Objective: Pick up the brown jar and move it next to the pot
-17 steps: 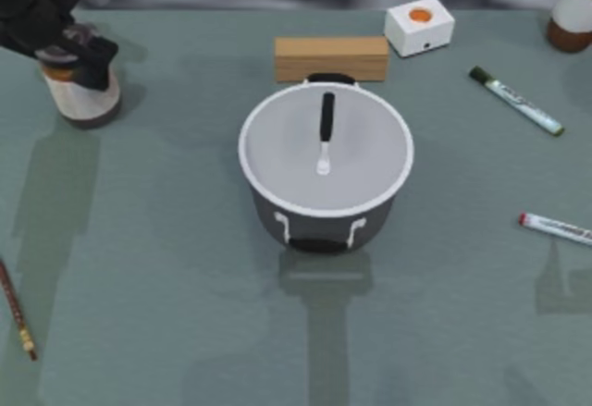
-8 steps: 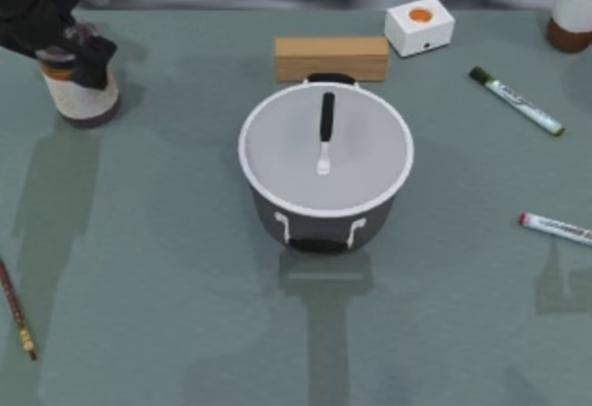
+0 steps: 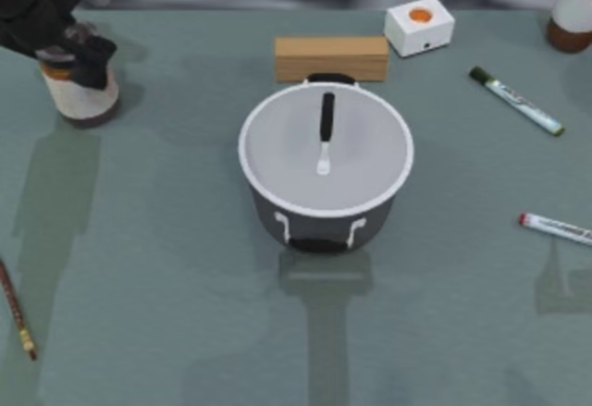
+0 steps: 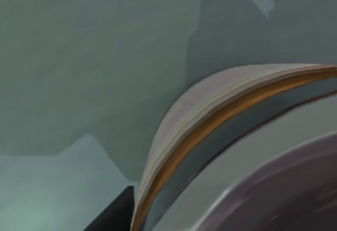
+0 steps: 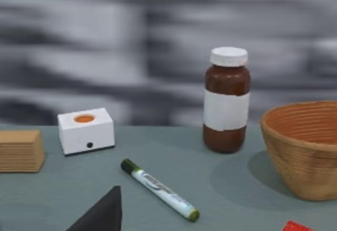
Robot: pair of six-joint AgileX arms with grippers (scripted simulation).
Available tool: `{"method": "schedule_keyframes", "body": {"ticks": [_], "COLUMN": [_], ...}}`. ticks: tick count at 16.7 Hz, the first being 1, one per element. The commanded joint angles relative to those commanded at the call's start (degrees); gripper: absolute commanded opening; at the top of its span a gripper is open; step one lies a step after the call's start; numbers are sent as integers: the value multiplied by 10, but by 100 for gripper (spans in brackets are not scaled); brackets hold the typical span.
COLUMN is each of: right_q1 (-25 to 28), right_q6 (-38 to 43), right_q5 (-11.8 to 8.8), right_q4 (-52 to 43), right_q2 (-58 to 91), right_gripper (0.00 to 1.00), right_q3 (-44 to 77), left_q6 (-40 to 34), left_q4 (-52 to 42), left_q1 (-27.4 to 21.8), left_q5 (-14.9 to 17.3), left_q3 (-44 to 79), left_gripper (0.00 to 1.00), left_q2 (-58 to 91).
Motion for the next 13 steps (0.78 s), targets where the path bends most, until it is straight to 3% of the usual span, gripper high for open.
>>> {"method": "schedule_keyframes", "body": {"ticks": [6, 13], "right_q1": [0, 0], "right_q6": [0, 0], "right_q5": [0, 0], "right_q4": [0, 0], "right_q2": [0, 0], "right_gripper": [100, 100], "right_q3": [0, 0], "left_q6": [1, 4], "left_q4": [1, 3], "left_q1": [4, 15], "left_q5": [-1, -2], "left_q3": [-22, -215], "left_gripper": [0, 0], "left_q2": [-23, -214]}}
